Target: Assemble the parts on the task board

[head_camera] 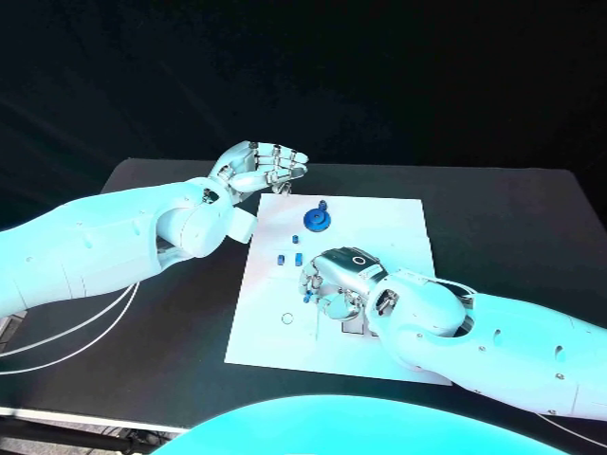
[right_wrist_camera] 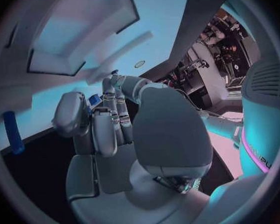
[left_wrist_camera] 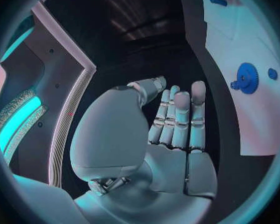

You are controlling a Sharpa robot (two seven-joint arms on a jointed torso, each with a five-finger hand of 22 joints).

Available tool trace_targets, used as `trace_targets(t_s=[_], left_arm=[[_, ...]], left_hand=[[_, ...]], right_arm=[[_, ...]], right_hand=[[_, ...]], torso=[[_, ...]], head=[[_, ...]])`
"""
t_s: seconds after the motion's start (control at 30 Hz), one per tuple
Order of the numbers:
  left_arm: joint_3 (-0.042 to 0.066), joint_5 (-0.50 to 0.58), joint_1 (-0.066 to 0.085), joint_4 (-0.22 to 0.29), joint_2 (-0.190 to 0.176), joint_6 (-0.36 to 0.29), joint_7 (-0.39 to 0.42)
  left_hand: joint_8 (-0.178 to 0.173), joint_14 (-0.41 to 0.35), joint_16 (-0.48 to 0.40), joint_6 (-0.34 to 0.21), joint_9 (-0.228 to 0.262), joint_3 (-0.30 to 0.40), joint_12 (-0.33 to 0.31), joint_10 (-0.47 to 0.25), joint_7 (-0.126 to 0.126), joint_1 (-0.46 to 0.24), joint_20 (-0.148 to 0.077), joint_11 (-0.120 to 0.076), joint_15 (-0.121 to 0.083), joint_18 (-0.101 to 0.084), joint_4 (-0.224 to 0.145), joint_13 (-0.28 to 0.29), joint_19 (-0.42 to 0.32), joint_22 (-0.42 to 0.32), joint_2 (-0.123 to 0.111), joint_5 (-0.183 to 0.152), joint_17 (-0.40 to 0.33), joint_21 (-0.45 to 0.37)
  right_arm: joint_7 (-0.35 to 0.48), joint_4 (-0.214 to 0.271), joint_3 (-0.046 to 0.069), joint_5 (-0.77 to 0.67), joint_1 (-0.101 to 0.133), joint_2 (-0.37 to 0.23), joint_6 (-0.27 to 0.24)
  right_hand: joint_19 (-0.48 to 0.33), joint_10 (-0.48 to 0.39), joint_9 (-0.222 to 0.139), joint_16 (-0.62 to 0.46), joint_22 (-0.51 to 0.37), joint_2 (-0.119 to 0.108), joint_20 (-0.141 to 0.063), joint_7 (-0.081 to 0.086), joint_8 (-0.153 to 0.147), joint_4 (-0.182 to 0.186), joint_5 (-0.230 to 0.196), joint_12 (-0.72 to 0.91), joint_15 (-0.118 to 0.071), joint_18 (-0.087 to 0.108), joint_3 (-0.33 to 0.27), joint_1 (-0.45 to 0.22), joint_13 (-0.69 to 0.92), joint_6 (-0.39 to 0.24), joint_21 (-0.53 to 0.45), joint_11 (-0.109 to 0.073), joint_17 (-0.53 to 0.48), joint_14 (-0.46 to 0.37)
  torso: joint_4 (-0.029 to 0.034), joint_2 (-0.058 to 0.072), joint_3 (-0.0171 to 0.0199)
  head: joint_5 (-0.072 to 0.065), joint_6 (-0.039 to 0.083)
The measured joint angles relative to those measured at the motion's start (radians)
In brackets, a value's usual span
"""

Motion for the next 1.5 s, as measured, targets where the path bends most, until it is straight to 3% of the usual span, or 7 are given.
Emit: trace_targets(t_s=[0.17, 0.27, 0.37, 0.5, 0.87, 1.17, 1.5], left_arm=[[0.0, 0.0, 0.0, 0.001, -0.001, 0.0, 0.0], [0.0, 0.0, 0.0, 0.001, -0.002, 0.0, -0.001], [0.0, 0.0, 0.0, 0.001, -0.003, 0.0, -0.001], [0.0, 0.0, 0.0, 0.001, -0.003, 0.0, -0.001], [0.0, 0.0, 0.0, 0.001, -0.005, 0.001, -0.002], [0.0, 0.0, 0.0, 0.0, -0.006, 0.002, -0.004], [0.0, 0.0, 0.0, -0.002, -0.008, 0.004, -0.007]], left_hand=[[0.0, 0.0, 0.0, 0.0, 0.0, 0.0, 0.0, 0.0, 0.0, 0.0, 0.0, 0.0, 0.0, 0.0, 0.0, 0.0, 0.0, 0.0, 0.0, 0.0, 0.0, 0.0], [0.0, -0.002, 0.0, 0.0, 0.0, 0.0, 0.0, -0.002, 0.0, 0.0, 0.002, 0.002, 0.002, 0.0, 0.0, 0.0, -0.002, 0.0, 0.0, 0.0, 0.0, 0.0], [0.0, -0.004, 0.0, -0.003, 0.0, 0.0, 0.0, -0.005, 0.003, 0.0, 0.004, 0.005, 0.004, 0.0, 0.0, 0.0, -0.004, 0.0, 0.0, 0.0, 0.0, 0.0], [0.0, -0.004, 0.0, -0.007, 0.0, 0.0, 0.0, -0.005, 0.0, 0.0, 0.004, 0.005, 0.004, 0.0, 0.0, 0.0, -0.004, 0.0, 0.0, 0.0, 0.0, 0.0], [0.0, -0.004, 0.0, -0.007, 0.0, 0.0, 0.0, -0.005, 0.0, 0.0, 0.004, 0.005, 0.004, 0.0, 0.0, 0.0, -0.004, 0.0, 0.0, 0.0, 0.0, 0.0], [0.0, -0.004, 0.0, -0.007, 0.0, 0.0, 0.0, -0.009, 0.0, 0.0, 0.004, 0.002, 0.004, 0.0, 0.0, 0.0, -0.004, 0.0, 0.0, 0.0, -0.003, 0.0], [0.0, -0.007, 0.0, -0.007, 0.0, -0.003, 0.0, -0.012, 0.0, 0.0, 0.004, 0.005, 0.007, 0.0, 0.003, 0.0, -0.004, 0.0, 0.0, 0.0, -0.006, 0.0]], right_arm=[[-0.006, -0.001, 0.0, -0.011, 0.001, 0.005, 0.009], [-0.008, -0.003, -0.001, -0.015, 0.001, 0.008, 0.015], [-0.009, -0.004, -0.005, -0.016, -0.001, 0.012, 0.022], [-0.01, -0.004, -0.005, -0.017, -0.001, 0.013, 0.024], [-0.023, -0.002, -0.008, -0.017, -0.001, 0.011, 0.01], [-0.042, 0.006, -0.009, -0.017, -0.002, -0.006, -0.031], [-0.044, 0.089, 0.001, -0.012, 0.011, -0.109, -0.068]], right_hand=[[-0.001, 0.002, 0.002, 0.0, 0.0, -0.001, 0.0, 0.001, 0.0, 0.0, -0.001, -0.002, 0.0, 0.0, 0.0, -0.001, 0.0, -0.001, -0.013, -0.002, -0.008, 0.0], [-0.024, 0.006, 0.004, -0.006, 0.0, -0.012, 0.013, 0.013, -0.012, 0.015, 0.05, -0.022, 0.001, 0.0, -0.04, -0.057, 0.0, -0.031, -0.059, -0.011, -0.023, 0.001], [-0.045, -0.02, 0.002, -0.016, 0.0, -0.041, 0.023, 0.024, -0.035, 0.051, 0.051, -0.027, 0.011, 0.0, -0.082, -0.11, -0.003, -0.063, -0.117, 0.0, -0.041, 0.0], [-0.054, -0.043, -0.003, -0.019, 0.0, -0.055, 0.025, 0.029, -0.045, 0.067, 0.049, -0.026, 0.017, 0.0, -0.103, -0.124, -0.005, -0.071, -0.148, 0.008, -0.055, 0.0], [-0.059, -0.073, -0.006, -0.027, 0.0, -0.055, 0.03, 0.033, -0.056, 0.073, 0.051, -0.033, 0.021, 0.0, -0.117, -0.123, -0.016, -0.083, -0.18, 0.014, -0.072, 0.003], [-0.072, -0.13, -0.01, -0.039, -0.01, -0.063, 0.035, 0.034, -0.074, 0.075, 0.051, -0.027, 0.029, 0.016, -0.144, -0.102, -0.02, -0.102, -0.229, 0.021, -0.098, 0.003], [-0.072, -0.148, -0.013, -0.039, -0.012, -0.071, 0.036, 0.033, -0.079, 0.078, 0.051, -0.017, 0.029, 0.016, -0.181, -0.089, -0.022, -0.108, -0.232, 0.021, -0.102, 0.003]], torso=[[-0.0003, 0.0, -0.0006], [-0.0004, 0.0, -0.0006], [-0.0003, 0.0, -0.0003], [-0.0003, 0.0, -0.0004], [0.0002, 0.0, -0.0003], [-0.0001, -0.001, 0.0006], [0.0003, -0.002, 0.0001]], head=[[-0.003, 0.003], [-0.003, 0.004], [-0.003, 0.004], [-0.003, 0.004], [-0.004, 0.002], [-0.003, 0.005], [-0.009, 0.013]])
